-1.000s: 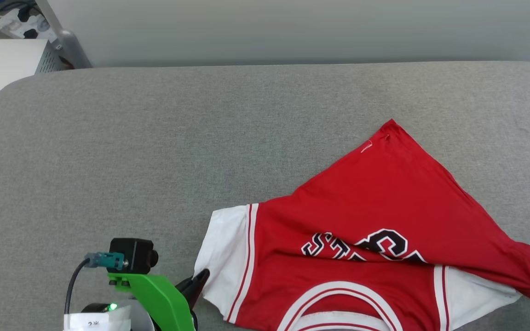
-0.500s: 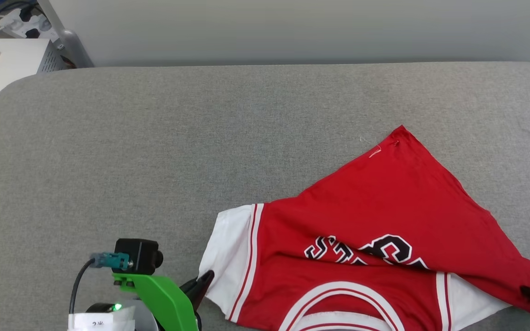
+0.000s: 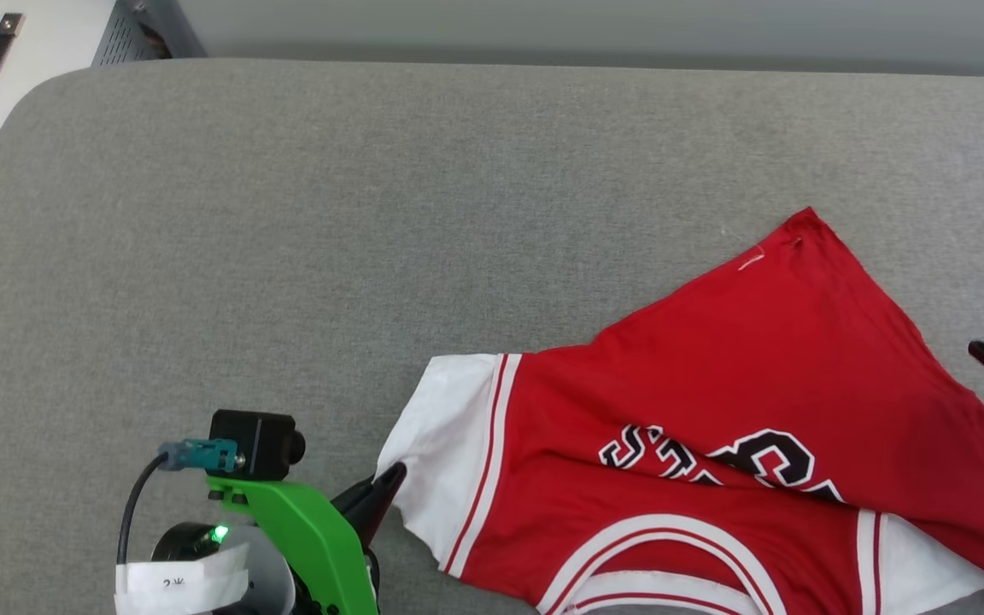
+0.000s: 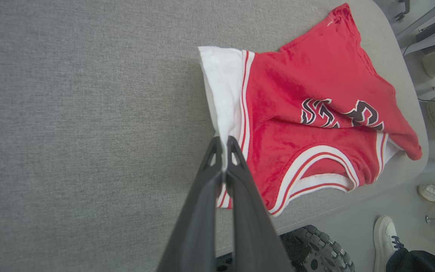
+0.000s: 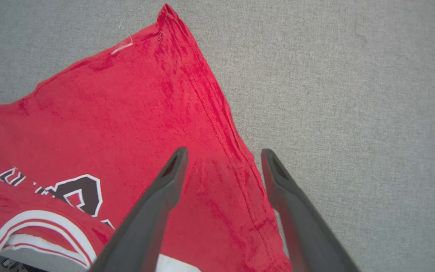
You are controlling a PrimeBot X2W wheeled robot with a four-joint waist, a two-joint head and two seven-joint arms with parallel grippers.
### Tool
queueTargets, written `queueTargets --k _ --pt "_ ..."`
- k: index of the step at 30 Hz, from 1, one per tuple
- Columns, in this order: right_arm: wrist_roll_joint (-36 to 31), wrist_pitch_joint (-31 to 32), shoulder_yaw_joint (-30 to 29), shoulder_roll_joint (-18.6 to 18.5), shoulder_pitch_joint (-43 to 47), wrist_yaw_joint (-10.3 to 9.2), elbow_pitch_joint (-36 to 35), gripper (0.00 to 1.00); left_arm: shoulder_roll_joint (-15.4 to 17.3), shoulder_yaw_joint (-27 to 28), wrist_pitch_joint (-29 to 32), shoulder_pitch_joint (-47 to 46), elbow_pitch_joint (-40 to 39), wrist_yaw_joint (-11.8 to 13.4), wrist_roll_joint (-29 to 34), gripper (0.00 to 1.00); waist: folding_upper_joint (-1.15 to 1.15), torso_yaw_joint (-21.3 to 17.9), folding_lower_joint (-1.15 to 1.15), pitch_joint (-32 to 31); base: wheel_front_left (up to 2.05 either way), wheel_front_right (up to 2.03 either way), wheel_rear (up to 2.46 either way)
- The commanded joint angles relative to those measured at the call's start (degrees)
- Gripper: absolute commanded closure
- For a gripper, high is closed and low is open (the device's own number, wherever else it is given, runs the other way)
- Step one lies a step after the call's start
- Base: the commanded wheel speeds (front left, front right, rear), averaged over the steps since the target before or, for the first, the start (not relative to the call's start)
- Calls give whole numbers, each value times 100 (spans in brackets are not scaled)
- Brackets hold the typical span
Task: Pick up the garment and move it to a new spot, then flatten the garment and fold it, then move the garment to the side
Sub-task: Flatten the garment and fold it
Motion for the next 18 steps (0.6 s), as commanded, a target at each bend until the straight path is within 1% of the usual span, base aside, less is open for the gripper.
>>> queueTargets --k 1,4,10,14,18 --pt "-55 48 48 -10 -211 -4 27 0 2 -18 -6 -126 -26 -47 60 100 0 327 0 337 0 0 0" --pt "-151 170 179 7 -633 -4 189 0 -80 -53 -40 -221 -20 -88 44 100 0 541 0 537 0 0 0" --pt "-393 301 517 -126 -1371 -4 573 0 -162 -129 -124 -392 83 -194 90 100 0 874 0 943 0 0 0" --pt "-617 304 783 -320 -1936 -4 1124 0 -265 -215 -187 -563 192 -305 106 100 0 1127 0 1215 0 0 0" --pt "-742 221 975 -434 -2202 -4 1524 0 -335 -266 -224 -661 278 -361 106 100 0 1258 0 1320 0 0 0"
